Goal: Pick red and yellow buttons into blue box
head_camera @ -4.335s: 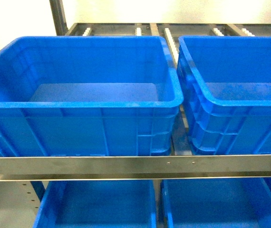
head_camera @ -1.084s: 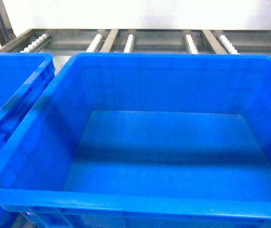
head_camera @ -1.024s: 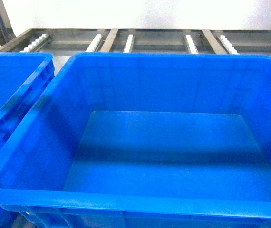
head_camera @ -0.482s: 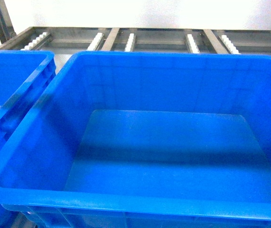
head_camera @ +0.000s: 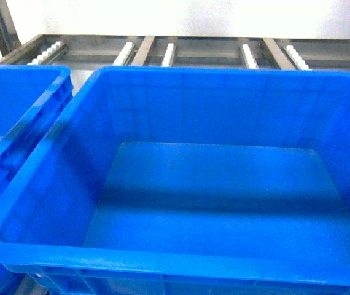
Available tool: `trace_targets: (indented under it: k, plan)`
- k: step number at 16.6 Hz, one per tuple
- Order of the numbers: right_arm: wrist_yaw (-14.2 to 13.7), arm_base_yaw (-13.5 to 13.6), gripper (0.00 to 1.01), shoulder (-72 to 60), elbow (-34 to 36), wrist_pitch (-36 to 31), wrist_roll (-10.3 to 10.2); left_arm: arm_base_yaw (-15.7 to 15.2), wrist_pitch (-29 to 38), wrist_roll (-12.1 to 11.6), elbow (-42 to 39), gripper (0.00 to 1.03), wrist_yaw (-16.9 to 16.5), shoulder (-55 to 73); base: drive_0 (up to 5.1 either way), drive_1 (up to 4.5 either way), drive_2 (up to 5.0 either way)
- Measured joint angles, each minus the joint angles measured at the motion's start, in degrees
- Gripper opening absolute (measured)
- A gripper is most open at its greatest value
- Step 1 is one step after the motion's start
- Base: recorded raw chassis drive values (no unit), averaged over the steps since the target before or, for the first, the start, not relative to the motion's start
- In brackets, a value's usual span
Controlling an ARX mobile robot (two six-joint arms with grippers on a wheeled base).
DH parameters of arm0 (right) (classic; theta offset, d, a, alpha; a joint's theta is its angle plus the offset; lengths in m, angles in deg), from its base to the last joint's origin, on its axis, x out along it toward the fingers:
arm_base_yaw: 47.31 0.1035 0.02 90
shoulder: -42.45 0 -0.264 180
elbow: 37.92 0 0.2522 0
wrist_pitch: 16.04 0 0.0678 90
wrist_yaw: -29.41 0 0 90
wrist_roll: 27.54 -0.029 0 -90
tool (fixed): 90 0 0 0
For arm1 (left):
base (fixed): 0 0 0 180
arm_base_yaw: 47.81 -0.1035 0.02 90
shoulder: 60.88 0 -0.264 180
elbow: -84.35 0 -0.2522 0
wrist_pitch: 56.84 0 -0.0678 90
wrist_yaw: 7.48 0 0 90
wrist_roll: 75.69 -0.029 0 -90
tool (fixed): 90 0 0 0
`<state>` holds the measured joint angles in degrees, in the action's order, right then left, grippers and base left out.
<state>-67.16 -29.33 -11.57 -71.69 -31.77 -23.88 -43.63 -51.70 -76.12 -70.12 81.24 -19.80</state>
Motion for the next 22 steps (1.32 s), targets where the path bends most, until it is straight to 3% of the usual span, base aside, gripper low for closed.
trace_targets:
  k: [1, 3, 7, 10, 13, 16, 18, 19, 21, 22]
  plan:
    - [-0.26, 1.07, 0.29, -8.90, -3.52, -3.93, 0.09, 0.00, 0.02, 0.00, 0.00, 0.32, 0.00, 0.00, 0.0, 0.00, 0.0]
    - [2.60, 2.78, 0.29, -24.50, -11.28, -3.02, 0.68, 0.00, 0.00, 0.00, 0.00, 0.32, 0.00, 0.00, 0.0, 0.00, 0.0]
    - [7.67, 4.57, 0.29, -45.57, -23.89, 6.49, 1.97, 0.00, 0.02, -0.02, 0.00, 0.32, 0.00, 0.00, 0.0, 0.00, 0.0]
    - [10.27, 4.50, 0.32, -50.90, -27.39, 13.22, 4.15, 0.00, 0.00, 0.00, 0.00, 0.32, 0.00, 0.00, 0.0, 0.00, 0.0]
    - [10.71, 4.07, 0.63, -51.41, -27.65, 11.08, 4.35, 0.00, 0.00, 0.00, 0.00, 0.32, 0.00, 0.00, 0.0, 0.00, 0.0]
    - [8.50, 2.80, 0.96, -48.24, -24.30, 4.61, 3.54, 0.00, 0.04, 0.00, 0.00, 0.32, 0.00, 0.00, 0.0, 0.00, 0.0]
    - [7.19, -0.96, 0.97, -38.36, -19.26, 0.59, 2.78, 0.00, 0.02, -0.02, 0.00, 0.32, 0.00, 0.00, 0.0, 0.00, 0.0]
    - [7.96, -4.52, 0.98, -30.23, -15.69, -0.24, 3.17, 0.00, 0.02, 0.00, 0.00, 0.32, 0.00, 0.00, 0.0, 0.00, 0.0]
    - [12.63, -11.89, 0.98, -16.13, -10.78, 4.74, 3.98, 0.00, 0.02, -0.02, 0.00, 0.32, 0.00, 0.00, 0.0, 0.00, 0.0]
    - [16.15, -17.27, 0.98, -8.07, -8.57, 6.25, 3.93, 0.00, 0.00, 0.00, 0.00, 0.32, 0.00, 0.00, 0.0, 0.00, 0.0]
